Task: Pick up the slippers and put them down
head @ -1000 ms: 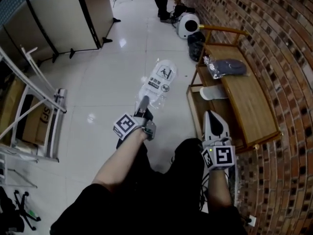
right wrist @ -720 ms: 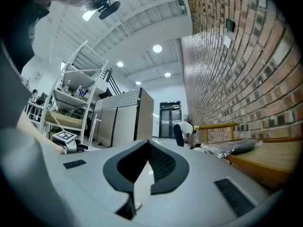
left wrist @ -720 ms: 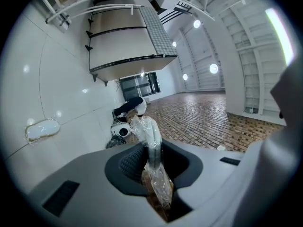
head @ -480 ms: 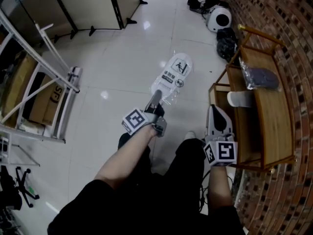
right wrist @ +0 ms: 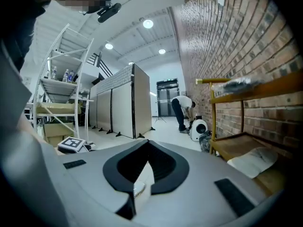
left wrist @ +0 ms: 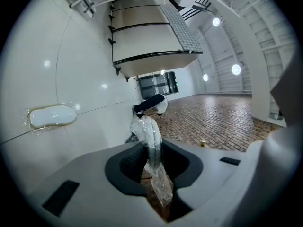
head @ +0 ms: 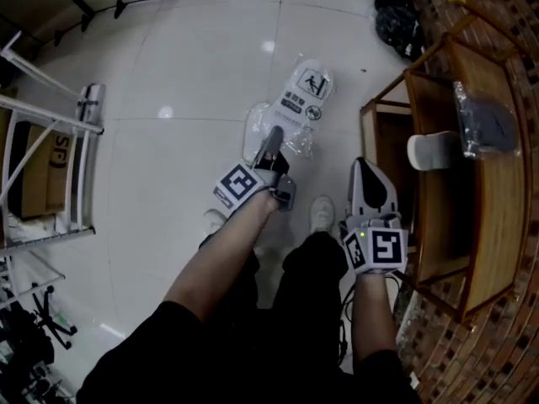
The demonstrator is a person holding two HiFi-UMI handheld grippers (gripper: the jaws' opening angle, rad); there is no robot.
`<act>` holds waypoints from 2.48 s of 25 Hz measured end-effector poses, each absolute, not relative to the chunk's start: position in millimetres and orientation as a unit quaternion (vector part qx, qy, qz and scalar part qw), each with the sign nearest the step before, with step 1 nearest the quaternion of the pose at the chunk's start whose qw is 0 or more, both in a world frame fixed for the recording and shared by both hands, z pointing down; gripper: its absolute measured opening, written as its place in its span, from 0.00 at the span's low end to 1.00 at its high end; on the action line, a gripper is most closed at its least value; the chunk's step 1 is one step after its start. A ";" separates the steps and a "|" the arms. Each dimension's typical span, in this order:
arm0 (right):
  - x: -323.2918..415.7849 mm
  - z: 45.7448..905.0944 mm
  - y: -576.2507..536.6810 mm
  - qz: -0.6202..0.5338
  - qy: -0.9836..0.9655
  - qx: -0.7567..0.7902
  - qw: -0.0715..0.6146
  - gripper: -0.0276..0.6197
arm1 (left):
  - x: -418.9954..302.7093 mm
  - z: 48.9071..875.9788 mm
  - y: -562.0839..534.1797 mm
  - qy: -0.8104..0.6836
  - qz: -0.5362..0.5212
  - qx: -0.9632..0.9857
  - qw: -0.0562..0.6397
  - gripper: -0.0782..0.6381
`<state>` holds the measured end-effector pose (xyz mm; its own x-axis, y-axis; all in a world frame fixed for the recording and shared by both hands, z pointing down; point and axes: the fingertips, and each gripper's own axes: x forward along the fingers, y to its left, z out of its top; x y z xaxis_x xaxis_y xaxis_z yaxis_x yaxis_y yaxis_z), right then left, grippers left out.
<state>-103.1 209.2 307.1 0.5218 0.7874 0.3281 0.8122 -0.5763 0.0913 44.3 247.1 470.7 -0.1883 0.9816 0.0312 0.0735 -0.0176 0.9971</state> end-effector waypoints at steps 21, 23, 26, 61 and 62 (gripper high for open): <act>-128.1 502.5 270.1 -0.200 -0.481 -0.829 0.204 0.05 | -24.5 718.7 271.8 0.389 0.657 0.544 0.348 0.22; -126.5 505.8 266.1 -0.201 -0.475 -0.831 0.210 0.05 | -29.3 722.3 273.4 0.398 0.657 0.544 0.338 0.22; -131.6 507.3 264.2 -0.201 -0.475 -0.830 0.214 0.05 | -37.4 730.2 270.6 0.391 0.665 0.545 0.329 0.22; -108.7 485.8 258.8 -0.227 -0.464 -0.836 0.185 0.05 | -69.5 769.9 172.2 0.626 0.567 0.410 -0.344 0.73; -107.3 483.1 258.6 -0.229 -0.465 -0.836 0.181 0.06 | -72.5 765.1 171.8 0.634 0.564 0.402 -0.346 0.73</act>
<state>-107.3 258.6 483.1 0.4632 0.6945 0.5506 0.8601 -0.5020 -0.0904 -72.5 171.8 765.1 -0.4384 0.1195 0.8908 0.8987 0.0415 0.4367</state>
